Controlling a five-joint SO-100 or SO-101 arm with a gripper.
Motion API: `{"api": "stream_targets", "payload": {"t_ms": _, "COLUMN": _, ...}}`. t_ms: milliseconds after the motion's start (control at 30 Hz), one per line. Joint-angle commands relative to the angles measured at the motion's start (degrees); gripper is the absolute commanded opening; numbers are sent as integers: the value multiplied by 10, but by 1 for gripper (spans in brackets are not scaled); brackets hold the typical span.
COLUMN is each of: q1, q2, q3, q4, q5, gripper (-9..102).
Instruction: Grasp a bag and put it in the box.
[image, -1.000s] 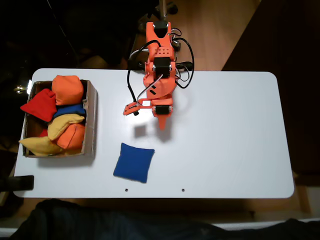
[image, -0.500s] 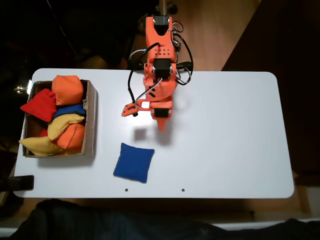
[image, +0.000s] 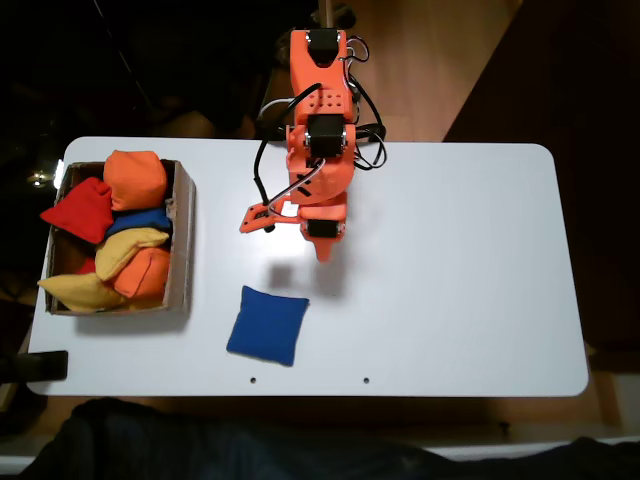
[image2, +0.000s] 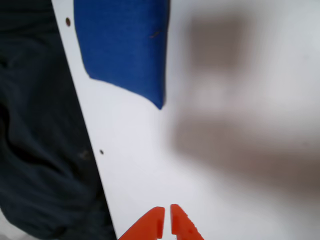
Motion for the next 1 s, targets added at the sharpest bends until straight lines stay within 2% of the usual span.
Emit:
{"api": "stream_targets", "payload": {"t_ms": 0, "q1": 1, "q2": -20, "q3": -53, "q4": 13, "q5": 4, "gripper": 0}}
{"api": "stream_targets", "payload": {"t_ms": 967, "q1": 95, "q2": -245, "q3": -263, "q4": 65, "q5": -1, "gripper": 0}}
